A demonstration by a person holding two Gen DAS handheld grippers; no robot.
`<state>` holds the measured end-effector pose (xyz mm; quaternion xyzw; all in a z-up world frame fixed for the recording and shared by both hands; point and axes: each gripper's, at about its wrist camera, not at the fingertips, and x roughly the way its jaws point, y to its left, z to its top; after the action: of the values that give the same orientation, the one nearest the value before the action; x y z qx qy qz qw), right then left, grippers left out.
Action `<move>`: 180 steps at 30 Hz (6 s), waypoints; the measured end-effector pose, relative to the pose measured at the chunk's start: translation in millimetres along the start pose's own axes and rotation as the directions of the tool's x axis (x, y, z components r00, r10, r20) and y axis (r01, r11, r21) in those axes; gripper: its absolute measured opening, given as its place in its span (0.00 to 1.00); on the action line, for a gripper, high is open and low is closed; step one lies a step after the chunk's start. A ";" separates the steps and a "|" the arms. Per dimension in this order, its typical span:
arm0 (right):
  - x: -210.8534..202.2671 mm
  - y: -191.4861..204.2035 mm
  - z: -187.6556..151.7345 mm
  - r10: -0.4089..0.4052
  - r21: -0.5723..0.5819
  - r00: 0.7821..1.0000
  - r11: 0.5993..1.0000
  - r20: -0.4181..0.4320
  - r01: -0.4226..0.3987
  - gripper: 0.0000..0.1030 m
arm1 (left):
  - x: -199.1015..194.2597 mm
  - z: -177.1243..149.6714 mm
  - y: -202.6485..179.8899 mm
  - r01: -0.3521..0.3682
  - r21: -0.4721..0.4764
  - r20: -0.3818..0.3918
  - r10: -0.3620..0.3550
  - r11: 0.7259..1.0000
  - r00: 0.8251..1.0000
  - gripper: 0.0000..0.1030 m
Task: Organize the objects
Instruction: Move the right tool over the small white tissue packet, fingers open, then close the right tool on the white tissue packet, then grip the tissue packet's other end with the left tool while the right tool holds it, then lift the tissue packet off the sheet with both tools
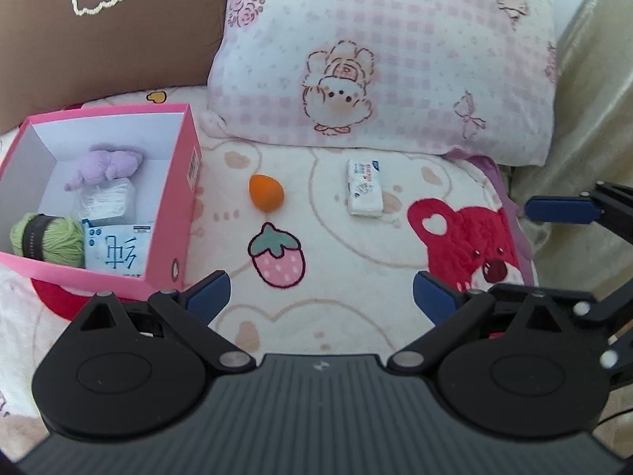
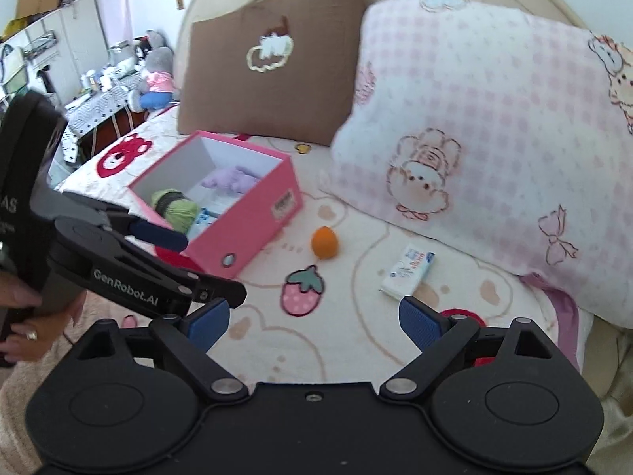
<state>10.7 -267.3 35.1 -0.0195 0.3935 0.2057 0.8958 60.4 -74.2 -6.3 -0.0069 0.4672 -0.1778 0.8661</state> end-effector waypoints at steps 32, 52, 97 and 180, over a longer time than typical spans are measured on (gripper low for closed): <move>125.3 -103.5 29.1 -0.106 0.285 0.985 0.956 0.135 0.063 0.73 | 156.9 21.6 -27.4 0.162 -0.075 -0.016 -0.164 0.984 0.986 0.82; 192.1 -132.9 4.3 -0.081 0.239 0.989 0.970 0.125 0.050 0.39 | 200.5 2.6 -17.5 0.285 -0.095 0.038 -0.283 0.954 0.958 0.53; 196.3 -169.0 -10.8 -0.057 0.400 0.992 0.917 0.112 0.007 0.24 | 212.9 -6.1 25.7 0.415 -0.371 0.177 -0.375 0.831 0.910 0.35; 190.6 -66.2 -43.1 -0.073 0.014 0.991 0.997 -0.109 0.075 0.83 | 193.9 -20.5 30.8 0.272 -0.344 0.063 -0.267 0.899 0.962 0.23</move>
<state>121.5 -269.0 -139.0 -0.0372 0.4425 0.1676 0.8802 150.1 -103.2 -179.8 -0.2266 0.4797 -0.2100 0.8213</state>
